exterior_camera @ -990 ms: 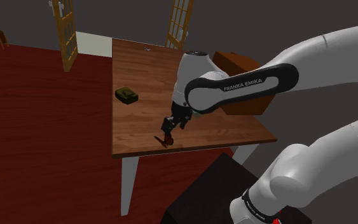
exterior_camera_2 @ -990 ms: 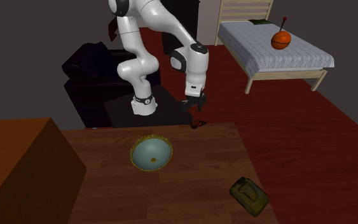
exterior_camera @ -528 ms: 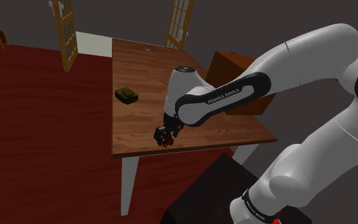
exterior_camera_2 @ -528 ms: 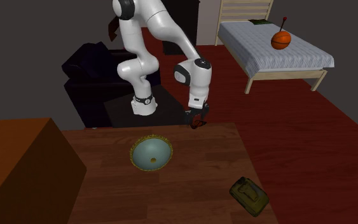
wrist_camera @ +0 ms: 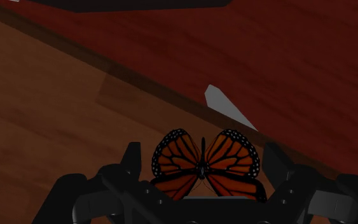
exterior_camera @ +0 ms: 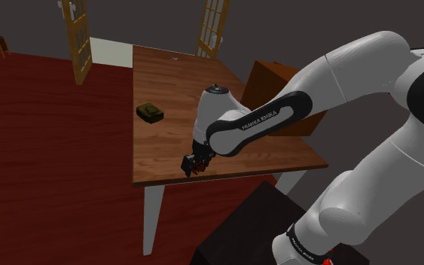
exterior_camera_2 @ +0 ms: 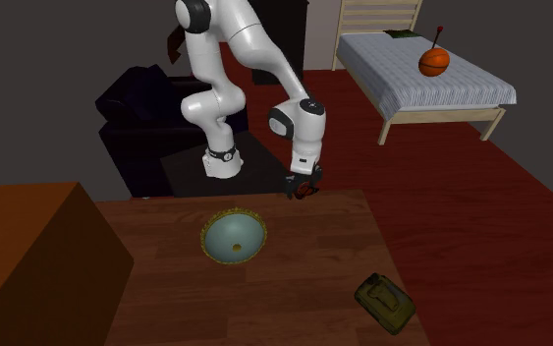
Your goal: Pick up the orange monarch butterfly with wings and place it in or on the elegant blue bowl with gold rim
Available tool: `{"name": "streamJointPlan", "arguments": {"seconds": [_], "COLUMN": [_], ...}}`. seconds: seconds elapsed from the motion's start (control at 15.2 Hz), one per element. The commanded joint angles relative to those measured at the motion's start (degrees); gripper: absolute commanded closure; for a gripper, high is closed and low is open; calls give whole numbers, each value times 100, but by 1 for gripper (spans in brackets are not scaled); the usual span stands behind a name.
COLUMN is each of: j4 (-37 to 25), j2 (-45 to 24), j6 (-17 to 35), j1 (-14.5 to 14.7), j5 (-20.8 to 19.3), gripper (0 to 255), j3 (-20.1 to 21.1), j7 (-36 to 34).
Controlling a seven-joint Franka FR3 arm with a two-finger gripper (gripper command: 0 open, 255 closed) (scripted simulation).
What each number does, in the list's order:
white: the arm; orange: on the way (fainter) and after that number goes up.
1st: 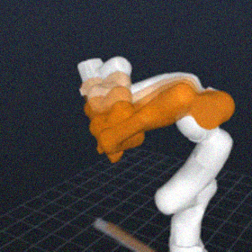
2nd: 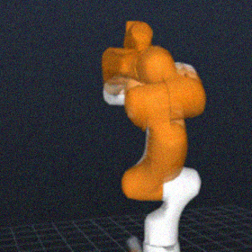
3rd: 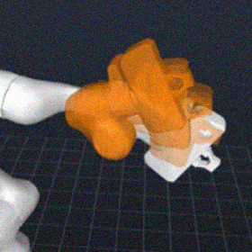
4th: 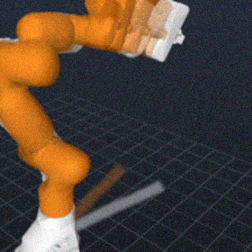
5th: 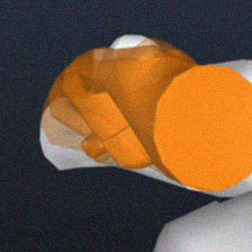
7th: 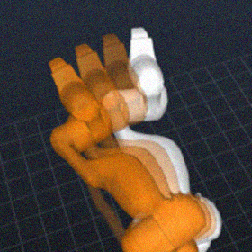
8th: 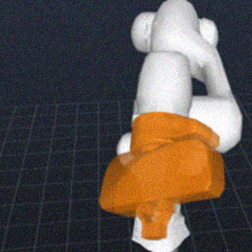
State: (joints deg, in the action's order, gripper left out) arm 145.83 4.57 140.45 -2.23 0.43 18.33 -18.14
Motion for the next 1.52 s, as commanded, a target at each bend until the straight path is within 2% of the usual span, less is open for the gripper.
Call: {"name": "streamJointPlan", "arguments": {"seconds": [0.0,0.13,0.2,0.79,1.45], "j4": [0,0,0,0,-264], "j2": [-3,-2,-2,-3,627], "j6": [3,2,2,3,-866], "j1": [0,0,0,0,45], "j5": [-1,-1,-1,-1,241], "gripper": [0,0,255,255,255], "j3": [0,0,0,0,-58], "j7": [-1,-1,-1,-1,196]}}
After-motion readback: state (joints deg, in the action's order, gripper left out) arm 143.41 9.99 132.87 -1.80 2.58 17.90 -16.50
